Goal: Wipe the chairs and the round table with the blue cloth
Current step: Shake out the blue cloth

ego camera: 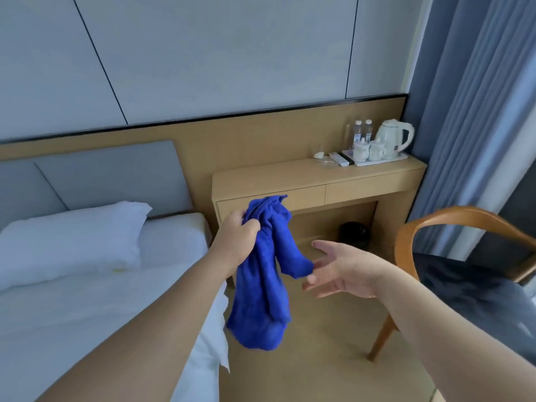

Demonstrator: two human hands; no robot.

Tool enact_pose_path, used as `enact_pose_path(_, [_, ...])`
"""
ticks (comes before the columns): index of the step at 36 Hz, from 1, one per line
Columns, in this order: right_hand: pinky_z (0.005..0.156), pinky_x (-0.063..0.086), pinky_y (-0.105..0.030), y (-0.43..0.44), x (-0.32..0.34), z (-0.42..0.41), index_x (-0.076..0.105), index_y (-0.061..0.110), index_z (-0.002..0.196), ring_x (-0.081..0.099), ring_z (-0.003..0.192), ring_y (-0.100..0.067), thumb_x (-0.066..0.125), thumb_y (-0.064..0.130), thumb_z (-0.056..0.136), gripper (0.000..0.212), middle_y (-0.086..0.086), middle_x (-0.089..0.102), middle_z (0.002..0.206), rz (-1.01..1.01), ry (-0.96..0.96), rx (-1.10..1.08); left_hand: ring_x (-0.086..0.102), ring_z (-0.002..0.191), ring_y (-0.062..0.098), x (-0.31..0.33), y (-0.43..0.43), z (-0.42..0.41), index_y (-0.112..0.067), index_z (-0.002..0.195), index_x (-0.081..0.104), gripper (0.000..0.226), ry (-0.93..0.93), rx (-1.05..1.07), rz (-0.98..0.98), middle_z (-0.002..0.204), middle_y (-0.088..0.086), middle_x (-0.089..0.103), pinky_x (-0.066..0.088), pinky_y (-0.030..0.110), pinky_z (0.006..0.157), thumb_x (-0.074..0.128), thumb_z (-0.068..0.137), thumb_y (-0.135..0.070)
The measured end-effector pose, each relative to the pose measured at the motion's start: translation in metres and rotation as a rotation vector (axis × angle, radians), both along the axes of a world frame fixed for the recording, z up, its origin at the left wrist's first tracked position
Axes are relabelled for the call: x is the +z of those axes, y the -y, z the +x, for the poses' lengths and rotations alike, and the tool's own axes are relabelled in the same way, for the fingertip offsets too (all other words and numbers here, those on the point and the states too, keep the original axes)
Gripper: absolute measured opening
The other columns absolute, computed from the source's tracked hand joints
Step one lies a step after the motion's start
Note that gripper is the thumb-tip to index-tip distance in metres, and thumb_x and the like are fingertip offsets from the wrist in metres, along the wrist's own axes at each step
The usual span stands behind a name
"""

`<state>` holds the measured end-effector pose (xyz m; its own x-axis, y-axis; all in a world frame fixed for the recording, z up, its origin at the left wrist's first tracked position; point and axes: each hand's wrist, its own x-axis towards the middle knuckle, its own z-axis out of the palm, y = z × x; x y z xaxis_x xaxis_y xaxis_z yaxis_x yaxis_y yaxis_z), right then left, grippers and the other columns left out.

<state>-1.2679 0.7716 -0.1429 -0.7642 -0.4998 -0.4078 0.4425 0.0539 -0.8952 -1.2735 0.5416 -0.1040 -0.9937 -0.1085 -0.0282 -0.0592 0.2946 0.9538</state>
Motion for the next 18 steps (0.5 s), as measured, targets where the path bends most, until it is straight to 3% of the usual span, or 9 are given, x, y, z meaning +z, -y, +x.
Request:
enact_pose_path(3, [0.063,0.055,-0.032,0.038,-0.005,-0.027,0.044,-0.004,0.133,0.068,0.074,-0.026,0.08,-0.008,0.067,0.076,-0.018,0.071,0.098,0.085,-0.044,-0.186,0.057,0.064,0.017,0.0,0.016,-0.031,-0.021,0.089,0.058,0.027,0.001,-0.058,0.032,0.071,-0.001,0.059,0.045,0.033,0.05,0.043,0.067,-0.023])
enact_pose_path(5, [0.068,0.057,-0.033,0.056,-0.015,-0.046,0.063,-0.004,0.108,0.065,0.072,-0.022,0.083,0.004,0.069,0.044,-0.011,0.073,0.088,0.133,-0.035,-0.28,0.06,0.071,0.017,-0.002,0.025,-0.052,-0.022,0.088,0.06,0.026,-0.023,-0.082,0.069,0.076,0.0,0.064,0.049,0.037,0.064,0.043,0.067,-0.021])
enact_pose_path(7, [0.073,0.057,-0.036,0.069,-0.024,-0.059,0.068,0.003,0.099,0.062,0.077,-0.023,0.08,0.016,0.076,0.029,-0.008,0.07,0.089,0.08,0.037,-0.362,0.061,0.075,0.017,-0.005,0.033,-0.072,-0.023,0.09,0.06,0.027,-0.028,-0.096,0.08,0.08,-0.001,0.065,0.049,0.037,0.07,0.043,0.068,-0.021])
enact_pose_path(12, [0.076,0.045,-0.037,0.086,-0.029,-0.099,0.062,0.029,0.114,0.064,0.096,-0.02,0.052,0.031,0.096,0.021,0.002,0.073,0.105,-0.106,-0.06,-0.582,0.063,0.083,0.024,-0.015,0.047,-0.114,-0.024,0.09,0.059,0.026,0.018,-0.157,0.094,0.088,0.006,0.067,0.051,0.042,0.078,0.043,0.07,-0.021])
enact_pose_path(16, [0.077,0.051,-0.044,0.076,-0.005,-0.147,0.056,0.019,0.116,0.071,0.086,-0.027,0.04,0.03,0.102,0.023,-0.008,0.073,0.101,-0.208,-0.112,-0.676,0.061,0.079,0.021,-0.02,0.049,-0.145,-0.022,0.089,0.06,0.026,0.061,-0.175,0.134,0.083,0.003,0.065,0.049,0.04,0.073,0.042,0.069,-0.018])
enact_pose_path(18, [0.087,0.053,-0.051,0.07,0.003,-0.173,0.057,0.019,0.117,0.069,0.094,-0.029,0.044,0.036,0.101,0.027,-0.009,0.07,0.11,-0.24,-0.086,-0.627,0.062,0.074,0.017,-0.022,0.046,-0.164,-0.021,0.089,0.061,0.027,0.085,-0.188,0.194,0.078,-0.002,0.066,0.049,0.034,0.067,0.043,0.069,-0.017])
